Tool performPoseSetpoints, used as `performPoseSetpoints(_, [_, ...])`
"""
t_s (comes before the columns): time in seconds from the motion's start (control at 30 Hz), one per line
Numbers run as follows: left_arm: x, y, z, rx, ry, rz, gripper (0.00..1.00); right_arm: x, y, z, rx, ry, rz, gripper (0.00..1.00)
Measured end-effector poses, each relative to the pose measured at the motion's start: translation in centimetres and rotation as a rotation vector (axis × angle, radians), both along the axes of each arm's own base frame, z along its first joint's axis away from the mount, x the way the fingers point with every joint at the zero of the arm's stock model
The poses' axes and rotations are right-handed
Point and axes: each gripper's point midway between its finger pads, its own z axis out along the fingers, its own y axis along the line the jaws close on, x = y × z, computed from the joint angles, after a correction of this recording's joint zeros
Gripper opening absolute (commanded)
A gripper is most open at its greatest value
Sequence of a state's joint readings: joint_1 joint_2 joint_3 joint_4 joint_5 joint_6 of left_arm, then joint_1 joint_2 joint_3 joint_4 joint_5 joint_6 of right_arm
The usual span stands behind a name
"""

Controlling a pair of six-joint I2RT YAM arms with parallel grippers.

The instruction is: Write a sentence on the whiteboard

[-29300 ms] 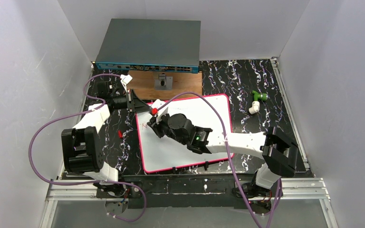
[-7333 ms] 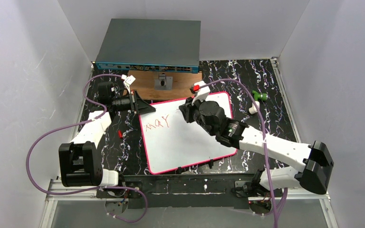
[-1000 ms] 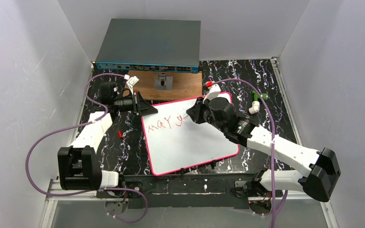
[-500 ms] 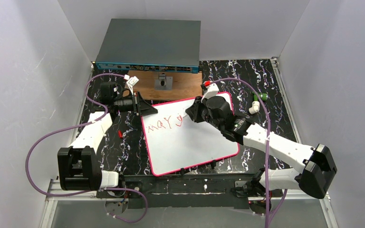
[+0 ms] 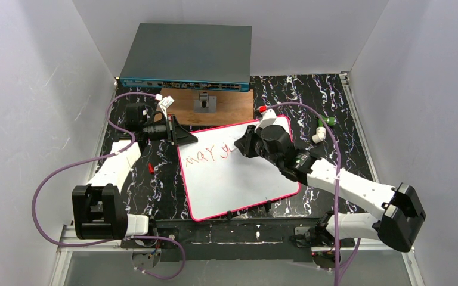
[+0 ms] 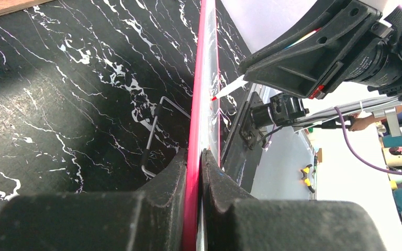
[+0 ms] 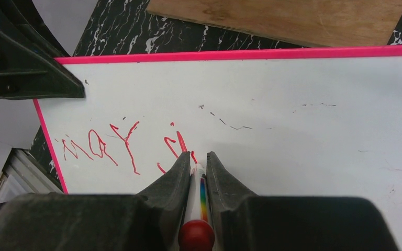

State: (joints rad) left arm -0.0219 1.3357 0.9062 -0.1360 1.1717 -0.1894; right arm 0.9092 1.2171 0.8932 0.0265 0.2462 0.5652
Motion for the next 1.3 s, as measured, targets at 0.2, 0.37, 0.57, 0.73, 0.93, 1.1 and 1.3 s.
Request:
performPoseSetpoints(0.2, [0.0,0.0,0.0,0.002,-0.005,-0.001,0.00,-0.5,-0.9,-0.6,-0.006,0.010,-0.009,0.01])
performPoseSetpoints(0.37, [0.0,0.0,0.0,0.002,-0.006,-0.001,0.00,-0.5,-1.2,-0.8,-0.018,0.011,-0.018,0.01])
performPoseSetpoints(0.57, [0.0,0.0,0.0,0.003,-0.006,0.000,0.00,0.0,-1.1,-0.5,-0.030,0.000,-0.021,0.01])
performPoseSetpoints(0.73, [0.0,0.0,0.0,0.004,-0.006,0.000,0.00,1.1,-0.9,0.4,-0.035,-0.022,-0.035,0.01])
performPoseSetpoints(0.93, [0.0,0.0,0.0,0.004,-0.006,0.001,0.00,2.0,-0.7,1.1,-0.037,-0.038,-0.043,0.01])
performPoseSetpoints(1.1, [0.0,0.0,-0.1,0.005,-0.004,0.002,0.00,1.7,0.0,1.1,-0.008,-0.016,-0.015,0.01])
performPoseSetpoints(1.3, [0.0,0.1,-0.1,0.007,-0.008,0.001,0.00,1.0,0.4,0.5,0.024,0.023,0.005,0.01])
